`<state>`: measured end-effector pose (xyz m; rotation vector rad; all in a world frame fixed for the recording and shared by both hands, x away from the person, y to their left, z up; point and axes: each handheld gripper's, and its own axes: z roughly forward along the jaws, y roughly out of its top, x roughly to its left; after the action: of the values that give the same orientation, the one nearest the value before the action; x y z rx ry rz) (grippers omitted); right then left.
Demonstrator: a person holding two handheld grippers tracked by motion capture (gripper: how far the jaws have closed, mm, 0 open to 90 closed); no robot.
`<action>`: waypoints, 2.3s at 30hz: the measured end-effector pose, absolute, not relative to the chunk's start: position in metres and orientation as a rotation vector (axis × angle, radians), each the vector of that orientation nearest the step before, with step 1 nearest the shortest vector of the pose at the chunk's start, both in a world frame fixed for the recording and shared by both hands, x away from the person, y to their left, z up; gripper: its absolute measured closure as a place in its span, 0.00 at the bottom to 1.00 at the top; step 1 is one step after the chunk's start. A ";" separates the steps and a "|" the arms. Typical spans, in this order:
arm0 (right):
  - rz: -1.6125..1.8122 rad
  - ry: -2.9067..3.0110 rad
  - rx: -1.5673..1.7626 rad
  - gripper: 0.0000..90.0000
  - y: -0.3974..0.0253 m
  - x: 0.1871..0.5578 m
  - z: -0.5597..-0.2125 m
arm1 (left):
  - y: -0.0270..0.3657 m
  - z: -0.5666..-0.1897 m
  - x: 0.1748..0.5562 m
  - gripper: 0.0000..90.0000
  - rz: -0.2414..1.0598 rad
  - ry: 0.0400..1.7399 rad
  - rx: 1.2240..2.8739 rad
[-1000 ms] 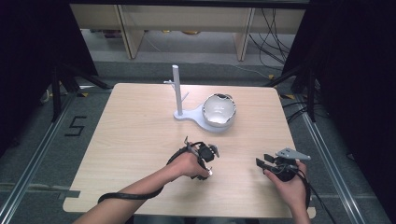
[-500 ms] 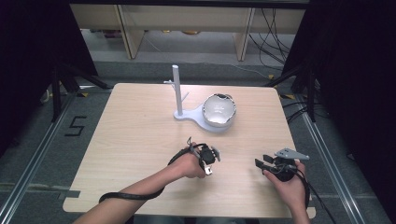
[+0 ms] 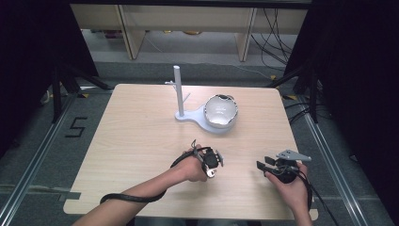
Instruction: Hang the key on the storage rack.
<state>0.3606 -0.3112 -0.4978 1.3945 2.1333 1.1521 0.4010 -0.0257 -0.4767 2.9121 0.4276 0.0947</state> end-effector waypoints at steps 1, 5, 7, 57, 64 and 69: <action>1.151 2.138 1.395 0.60 -0.311 0.361 -0.498 | -0.025 -0.477 0.401 0.93 0.077 0.440 2.905; 1.154 2.135 1.396 0.60 -0.312 0.361 -0.498 | -0.021 -0.475 0.402 0.93 0.071 0.436 2.917; 1.150 2.143 1.398 0.60 -0.312 0.361 -0.499 | -0.019 -0.473 0.402 0.93 0.089 0.431 2.922; 1.154 2.125 1.404 0.62 -0.310 0.361 -0.501 | 0.092 -0.394 0.456 0.93 0.545 0.656 3.082; 1.162 2.132 1.360 0.62 -0.311 0.362 -0.502 | 0.101 -0.384 0.463 0.93 0.643 0.681 3.040; 1.166 2.131 1.373 0.62 -0.311 0.361 -0.501 | 0.105 -0.378 0.468 0.93 0.716 0.702 2.991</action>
<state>0.3614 -0.3110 -0.5012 1.3734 2.1309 1.1655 0.4676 0.1052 -0.3781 2.9907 0.7025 0.7163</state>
